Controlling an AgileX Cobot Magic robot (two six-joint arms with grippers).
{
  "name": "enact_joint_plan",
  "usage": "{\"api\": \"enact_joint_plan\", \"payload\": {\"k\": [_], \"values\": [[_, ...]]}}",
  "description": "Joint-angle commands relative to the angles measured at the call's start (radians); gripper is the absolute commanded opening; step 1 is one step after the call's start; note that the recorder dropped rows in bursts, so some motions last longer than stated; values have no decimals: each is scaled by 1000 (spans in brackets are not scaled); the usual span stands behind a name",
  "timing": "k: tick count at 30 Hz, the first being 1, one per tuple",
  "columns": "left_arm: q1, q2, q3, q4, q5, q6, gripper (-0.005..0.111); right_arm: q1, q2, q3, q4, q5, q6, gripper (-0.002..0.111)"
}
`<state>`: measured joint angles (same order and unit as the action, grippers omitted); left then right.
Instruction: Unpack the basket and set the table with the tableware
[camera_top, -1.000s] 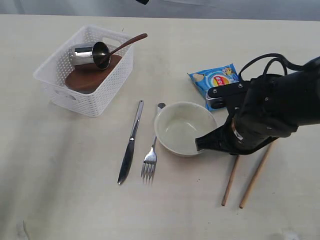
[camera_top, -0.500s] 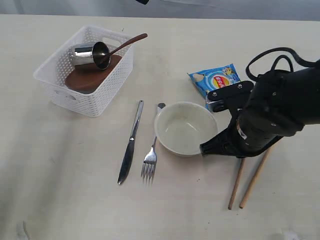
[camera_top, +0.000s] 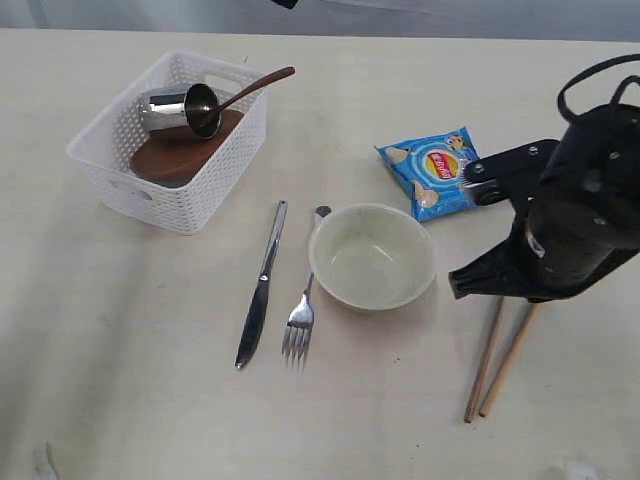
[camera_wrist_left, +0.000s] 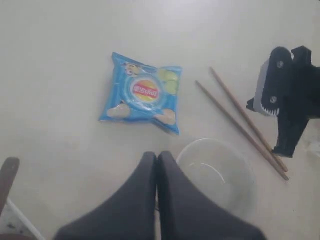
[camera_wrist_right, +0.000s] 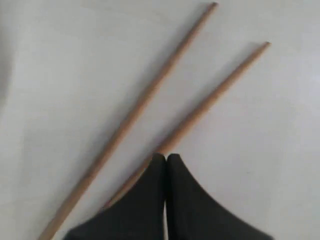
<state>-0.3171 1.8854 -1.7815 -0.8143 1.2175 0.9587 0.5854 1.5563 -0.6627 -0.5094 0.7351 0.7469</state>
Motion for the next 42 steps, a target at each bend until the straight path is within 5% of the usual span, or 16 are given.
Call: {"api": "enact_joint_plan", "payload": {"k": [1, 9, 42], "values": [[4, 0, 6, -1, 4, -7, 0, -117, 9, 2, -11, -49, 12, 0], [4, 0, 6, -1, 4, -7, 0, -246, 102, 2, -40, -130, 9, 0], [4, 0, 6, -1, 4, -2, 0, -244, 171, 2, -4, -376, 23, 0]]}}
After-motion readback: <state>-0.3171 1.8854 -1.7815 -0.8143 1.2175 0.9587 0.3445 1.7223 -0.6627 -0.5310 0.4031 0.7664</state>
